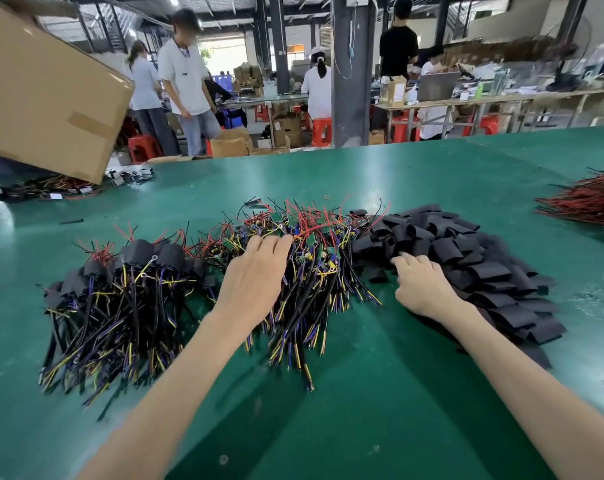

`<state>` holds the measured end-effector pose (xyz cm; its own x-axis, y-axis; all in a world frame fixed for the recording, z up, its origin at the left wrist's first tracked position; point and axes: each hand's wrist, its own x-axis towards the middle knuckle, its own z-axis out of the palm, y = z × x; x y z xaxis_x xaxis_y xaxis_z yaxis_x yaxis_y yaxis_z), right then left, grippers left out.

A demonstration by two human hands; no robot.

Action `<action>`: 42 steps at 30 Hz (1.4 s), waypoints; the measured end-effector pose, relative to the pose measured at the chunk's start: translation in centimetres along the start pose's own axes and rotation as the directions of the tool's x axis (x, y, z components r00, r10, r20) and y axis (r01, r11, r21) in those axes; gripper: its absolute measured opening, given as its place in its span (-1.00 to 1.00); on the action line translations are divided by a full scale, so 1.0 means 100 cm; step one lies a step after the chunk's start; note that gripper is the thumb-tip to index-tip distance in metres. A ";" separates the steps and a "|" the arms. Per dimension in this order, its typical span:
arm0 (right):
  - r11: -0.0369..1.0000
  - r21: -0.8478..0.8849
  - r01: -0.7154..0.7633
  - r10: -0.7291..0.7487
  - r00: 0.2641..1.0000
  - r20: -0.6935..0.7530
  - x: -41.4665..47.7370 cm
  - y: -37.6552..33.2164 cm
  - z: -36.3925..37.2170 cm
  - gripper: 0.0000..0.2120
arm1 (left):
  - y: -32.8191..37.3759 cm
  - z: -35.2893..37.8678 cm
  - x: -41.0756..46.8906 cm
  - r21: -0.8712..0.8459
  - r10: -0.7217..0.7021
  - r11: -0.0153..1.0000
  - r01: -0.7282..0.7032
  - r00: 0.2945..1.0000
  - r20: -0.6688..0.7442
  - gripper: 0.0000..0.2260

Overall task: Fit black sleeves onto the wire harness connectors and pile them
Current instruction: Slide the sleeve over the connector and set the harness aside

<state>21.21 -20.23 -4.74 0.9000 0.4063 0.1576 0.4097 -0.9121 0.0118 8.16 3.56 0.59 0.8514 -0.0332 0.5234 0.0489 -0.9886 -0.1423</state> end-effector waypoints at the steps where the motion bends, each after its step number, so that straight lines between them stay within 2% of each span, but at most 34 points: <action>1: 1.000 0.001 0.003 -0.003 1.000 0.000 0.001 0.000 0.000 -0.53 | -0.002 0.008 -0.007 -0.001 -0.010 1.000 0.010 0.999 0.034 -0.44; 5: 1.000 -0.027 0.005 -0.005 0.999 -0.036 0.000 0.002 -0.001 -0.60 | -0.011 0.025 -0.020 -0.033 -0.035 0.999 0.038 0.996 0.083 -0.35; 9: 0.997 -0.065 0.033 -0.038 0.995 -0.091 -0.001 0.000 -0.008 -0.68 | -0.013 0.026 -0.023 -0.133 -0.072 0.988 0.074 0.997 0.020 -0.49; 13: 0.994 -0.019 0.105 -0.107 0.990 -0.091 -0.005 -0.007 -0.011 -0.72 | -0.012 0.027 -0.028 -0.200 -0.068 0.978 0.058 0.997 -0.041 -0.61; 19: 0.971 0.173 0.165 -0.186 0.976 0.116 -0.008 -0.006 -0.014 -0.50 | -0.007 0.027 -0.031 -0.205 -0.050 0.979 0.013 0.983 -0.175 -0.71; 23: 0.965 0.174 0.196 -0.217 0.969 0.115 -0.007 -0.005 -0.015 -0.57 | -0.007 0.025 -0.032 -0.240 -0.080 0.970 0.033 0.979 -0.190 -0.76; 27: 0.978 0.079 0.193 -0.202 0.970 0.138 -0.010 -0.010 -0.019 -0.54 | -0.005 0.024 -0.032 -0.316 -0.118 0.948 0.045 0.969 -0.215 -0.88; 29: 0.981 0.051 0.186 -0.190 0.977 0.095 -0.015 -0.013 -0.020 -0.54 | -0.005 0.024 -0.032 -0.369 -0.135 0.928 0.049 0.968 -0.212 -0.90; 31: 0.976 0.073 0.204 -0.204 0.979 -0.012 -0.019 -0.016 -0.023 -0.57 | -0.004 0.024 -0.031 -0.438 -0.147 0.898 0.041 0.967 -0.211 -0.89; 35: 0.906 0.307 0.291 -0.244 0.953 -0.181 -0.024 -0.028 -0.030 -0.63 | -0.001 0.021 -0.032 -0.495 -0.115 0.869 -0.003 0.972 -0.207 -0.83; 39: 0.855 0.379 0.353 -0.270 0.928 -0.256 -0.028 -0.039 -0.026 -0.68 | 0.003 0.020 -0.033 -0.521 -0.061 0.852 -0.047 0.980 -0.187 -0.84; 42: 0.848 0.424 0.319 -0.213 0.936 -0.280 -0.027 -0.039 -0.026 -0.67 | 0.004 0.018 -0.034 -0.522 -0.039 0.851 -0.064 0.982 -0.184 -0.84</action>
<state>16.78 -17.92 -2.65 0.7138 0.5591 0.4218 0.6977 -0.6204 -0.3582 6.27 3.53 -2.78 0.7382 -0.0210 0.6742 -0.2855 -0.9154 0.2840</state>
